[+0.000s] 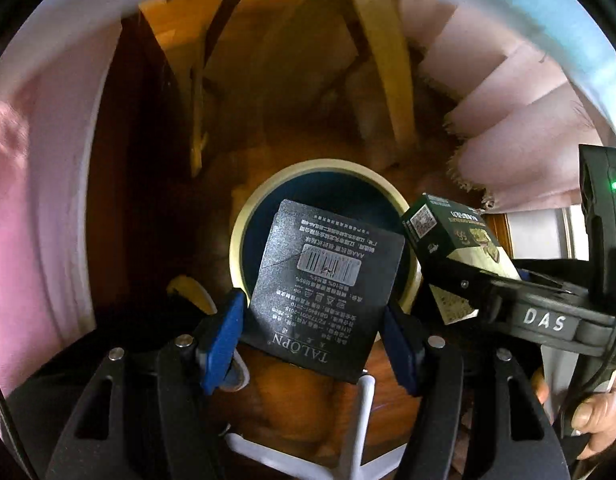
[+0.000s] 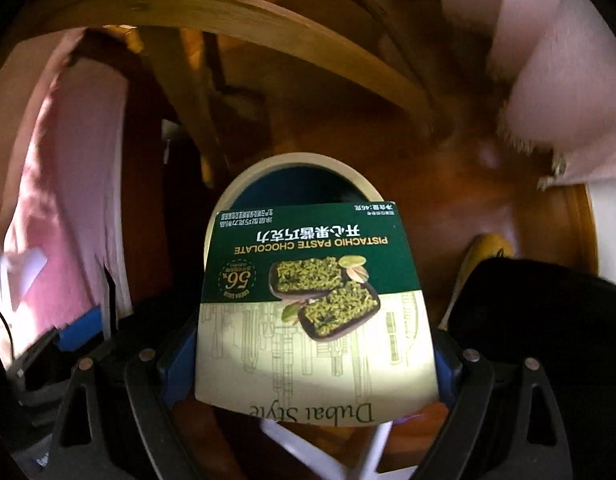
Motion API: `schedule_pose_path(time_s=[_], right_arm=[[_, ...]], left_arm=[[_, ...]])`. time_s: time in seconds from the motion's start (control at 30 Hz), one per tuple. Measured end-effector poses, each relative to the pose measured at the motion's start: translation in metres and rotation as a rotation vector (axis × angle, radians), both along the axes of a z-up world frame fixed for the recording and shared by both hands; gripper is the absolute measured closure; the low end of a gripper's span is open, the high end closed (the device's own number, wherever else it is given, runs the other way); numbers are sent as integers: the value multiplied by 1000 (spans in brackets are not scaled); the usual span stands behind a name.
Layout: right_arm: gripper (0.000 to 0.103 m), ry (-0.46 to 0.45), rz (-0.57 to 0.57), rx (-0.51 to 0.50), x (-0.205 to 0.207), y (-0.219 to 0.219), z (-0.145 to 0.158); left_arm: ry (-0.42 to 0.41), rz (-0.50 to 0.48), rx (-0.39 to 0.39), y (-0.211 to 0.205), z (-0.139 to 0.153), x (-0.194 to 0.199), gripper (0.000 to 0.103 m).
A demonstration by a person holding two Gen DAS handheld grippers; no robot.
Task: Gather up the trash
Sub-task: 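Carry both boxes down over the trash bin with both tools, then open the left tool over the bin while the right tool releases the green box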
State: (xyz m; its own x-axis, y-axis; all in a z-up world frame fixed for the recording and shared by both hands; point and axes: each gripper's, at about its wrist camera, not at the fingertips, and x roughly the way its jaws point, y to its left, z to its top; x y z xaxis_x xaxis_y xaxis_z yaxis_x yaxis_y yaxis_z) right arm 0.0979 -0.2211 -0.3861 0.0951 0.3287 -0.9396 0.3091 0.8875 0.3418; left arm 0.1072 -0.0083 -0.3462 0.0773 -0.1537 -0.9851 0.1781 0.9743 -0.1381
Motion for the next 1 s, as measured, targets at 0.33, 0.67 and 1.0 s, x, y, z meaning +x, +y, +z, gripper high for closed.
schedule_pose_path(time_s=[0.33,0.67,1.0], right_arm=[[9,38,-134,169,10,-11,-20],[8,62,-116,189,11,-6,-24],[8,68,-124,179,12,-4,-29]], left_arm=[[79,101,-90,20,-21,17,32],[81,120,-74,21,-25,17,5],[78,130,-95,28,-26,17,5]])
